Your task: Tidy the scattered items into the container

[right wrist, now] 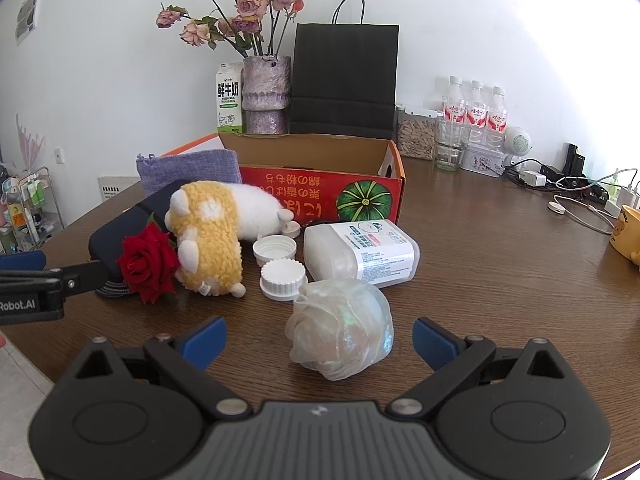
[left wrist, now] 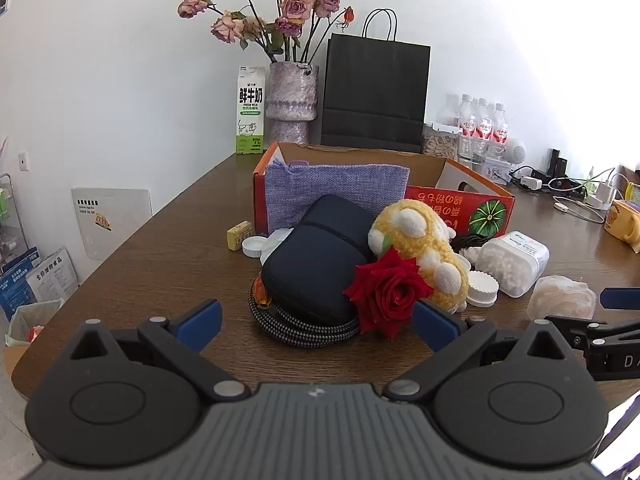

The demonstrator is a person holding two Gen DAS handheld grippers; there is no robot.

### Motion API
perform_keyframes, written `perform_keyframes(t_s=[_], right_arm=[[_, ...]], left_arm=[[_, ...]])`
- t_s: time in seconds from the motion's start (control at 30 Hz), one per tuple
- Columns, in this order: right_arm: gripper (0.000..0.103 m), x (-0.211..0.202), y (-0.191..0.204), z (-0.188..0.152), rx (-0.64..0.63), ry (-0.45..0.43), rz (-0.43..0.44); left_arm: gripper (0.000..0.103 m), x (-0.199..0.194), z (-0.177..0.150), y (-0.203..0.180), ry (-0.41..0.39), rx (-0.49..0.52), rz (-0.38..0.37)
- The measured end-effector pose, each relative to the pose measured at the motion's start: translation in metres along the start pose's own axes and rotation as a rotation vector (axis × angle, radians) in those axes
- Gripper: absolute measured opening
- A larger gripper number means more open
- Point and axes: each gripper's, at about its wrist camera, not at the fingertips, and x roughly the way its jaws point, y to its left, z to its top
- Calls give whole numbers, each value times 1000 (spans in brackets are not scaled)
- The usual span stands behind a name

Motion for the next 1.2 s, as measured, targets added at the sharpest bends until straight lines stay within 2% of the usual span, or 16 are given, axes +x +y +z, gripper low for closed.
perform_keyframes(t_s=[0.83,1.2], right_arm=[[100,2,-1,-1,2,11,-8],[100,16,-4,2,8,27,-26]], left_arm=[[103,-1,-5,0,-10,-3,-4],[103,9,0,-1,-6,3,6]])
